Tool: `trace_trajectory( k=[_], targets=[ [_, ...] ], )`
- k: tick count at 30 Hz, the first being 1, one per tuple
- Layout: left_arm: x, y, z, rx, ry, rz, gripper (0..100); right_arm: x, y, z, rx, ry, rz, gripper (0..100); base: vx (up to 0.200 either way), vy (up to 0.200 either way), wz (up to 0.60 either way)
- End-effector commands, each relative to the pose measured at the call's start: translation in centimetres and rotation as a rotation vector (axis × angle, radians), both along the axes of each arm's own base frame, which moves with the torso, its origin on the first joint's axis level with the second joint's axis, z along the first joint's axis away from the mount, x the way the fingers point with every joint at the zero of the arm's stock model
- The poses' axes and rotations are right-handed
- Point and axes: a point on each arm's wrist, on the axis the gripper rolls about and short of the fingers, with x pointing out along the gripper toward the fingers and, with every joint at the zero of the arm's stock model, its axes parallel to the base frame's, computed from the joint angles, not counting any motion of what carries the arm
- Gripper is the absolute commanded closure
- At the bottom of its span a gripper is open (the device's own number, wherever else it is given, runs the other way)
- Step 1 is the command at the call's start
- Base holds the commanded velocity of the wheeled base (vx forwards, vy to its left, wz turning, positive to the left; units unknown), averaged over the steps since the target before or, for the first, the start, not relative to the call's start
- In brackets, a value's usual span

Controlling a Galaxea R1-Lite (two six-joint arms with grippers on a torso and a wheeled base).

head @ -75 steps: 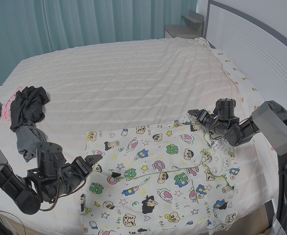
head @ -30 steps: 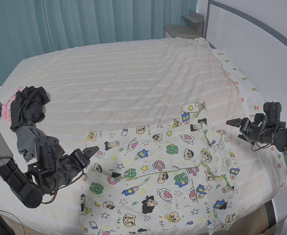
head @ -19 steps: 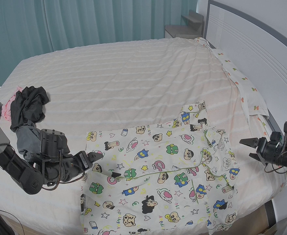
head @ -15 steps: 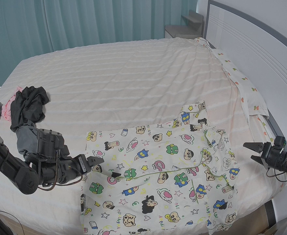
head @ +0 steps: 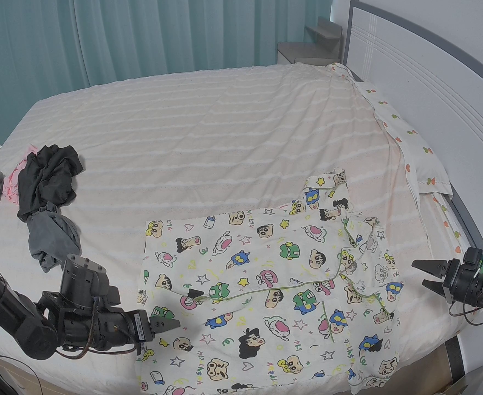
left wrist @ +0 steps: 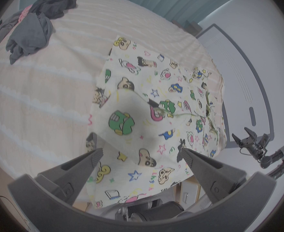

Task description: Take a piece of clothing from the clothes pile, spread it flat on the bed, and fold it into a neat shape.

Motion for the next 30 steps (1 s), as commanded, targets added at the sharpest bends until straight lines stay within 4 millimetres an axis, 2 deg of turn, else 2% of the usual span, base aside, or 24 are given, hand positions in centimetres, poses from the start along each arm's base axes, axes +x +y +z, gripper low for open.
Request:
trace_trajectory(
  k=[1, 8, 17, 20, 30],
  targets=[
    [-1.0, -0.6, -0.5, 0.011, 0.028, -0.035, 0, -0.3, 0.1, -0.3, 0.009, 0.016, 0.012, 0, 0.000, 0.000, 0.00],
    [-1.5, -0.8, -2.0, 0.061, 0.091, -0.054, 0, -0.6, 0.2, -0.5, 0.003, 0.020, 0.026, 0, 0.000, 0.000, 0.00],
    [-1.0, -1.2, -3.6, 0.083, 0.121, -0.055, 0, -0.6, 0.3, -0.6, 0.003, 0.028, 0.029, 0, 0.000, 0.000, 0.00],
    [-0.7, -1.5, -4.7, 0.128, 0.117, -0.034, 0, -0.6, 0.3, -0.6, 0.004, 0.028, 0.030, 0, 0.000, 0.000, 0.00],
    [-1.1, -1.4, -5.1, 0.144, 0.070, -0.060, 0, -0.5, 0.3, -0.7, 0.006, 0.030, 0.031, 0, 0.000, 0.000, 0.00]
  ],
)
